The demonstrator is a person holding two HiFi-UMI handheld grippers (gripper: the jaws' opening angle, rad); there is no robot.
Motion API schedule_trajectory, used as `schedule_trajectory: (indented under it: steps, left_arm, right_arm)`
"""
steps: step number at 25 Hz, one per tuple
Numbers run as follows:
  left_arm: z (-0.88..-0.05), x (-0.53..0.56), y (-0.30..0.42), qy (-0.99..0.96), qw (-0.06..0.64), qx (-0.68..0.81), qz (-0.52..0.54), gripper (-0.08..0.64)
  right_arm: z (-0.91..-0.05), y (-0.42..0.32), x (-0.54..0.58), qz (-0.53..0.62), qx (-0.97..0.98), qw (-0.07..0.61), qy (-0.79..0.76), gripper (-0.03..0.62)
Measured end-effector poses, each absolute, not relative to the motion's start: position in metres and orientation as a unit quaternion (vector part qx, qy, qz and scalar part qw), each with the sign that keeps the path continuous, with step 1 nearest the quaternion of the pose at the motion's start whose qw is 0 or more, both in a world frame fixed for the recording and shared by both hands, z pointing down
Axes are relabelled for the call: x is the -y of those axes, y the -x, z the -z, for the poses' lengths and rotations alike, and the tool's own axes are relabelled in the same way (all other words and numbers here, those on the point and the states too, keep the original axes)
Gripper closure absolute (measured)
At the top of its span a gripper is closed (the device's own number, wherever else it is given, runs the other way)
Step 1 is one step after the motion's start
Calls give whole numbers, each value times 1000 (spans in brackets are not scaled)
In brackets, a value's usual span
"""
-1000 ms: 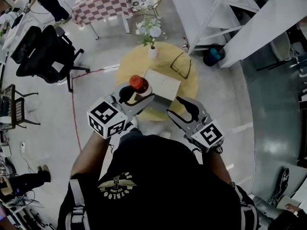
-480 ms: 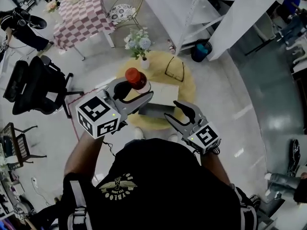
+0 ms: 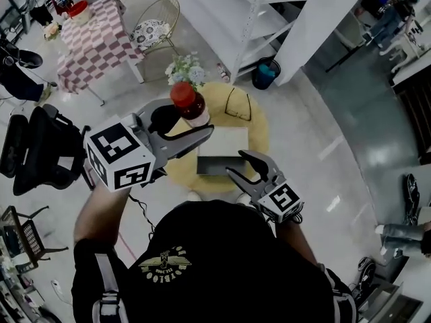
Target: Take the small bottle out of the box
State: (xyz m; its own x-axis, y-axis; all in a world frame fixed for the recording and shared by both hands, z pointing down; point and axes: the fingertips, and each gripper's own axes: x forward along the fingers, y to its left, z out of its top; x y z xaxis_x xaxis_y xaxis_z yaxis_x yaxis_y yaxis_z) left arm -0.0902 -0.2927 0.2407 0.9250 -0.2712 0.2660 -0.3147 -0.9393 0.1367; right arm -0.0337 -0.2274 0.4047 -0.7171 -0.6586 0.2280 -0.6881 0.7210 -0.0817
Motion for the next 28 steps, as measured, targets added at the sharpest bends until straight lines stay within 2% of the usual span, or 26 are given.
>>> schedule_trajectory:
  steps: [11,16,23,28]
  left_arm:
    - [-218,294,86,-982,65,127,-124,560]
    - [-224,294,82,-981,81,131,-121,560]
    - [-239,284,49,-975,88,157,-132,560]
    - [-272,274,15,-966,112,190,-134,560]
  right_arm:
    - [-412,29,220,-93,919,100,-369,360]
    - [-409,27,223,-98,923,105,-357,360]
    - [-408,-11,220,-81,937,108,-323,360]
    - [-384,-47,217,-71,953,77,-285,360]
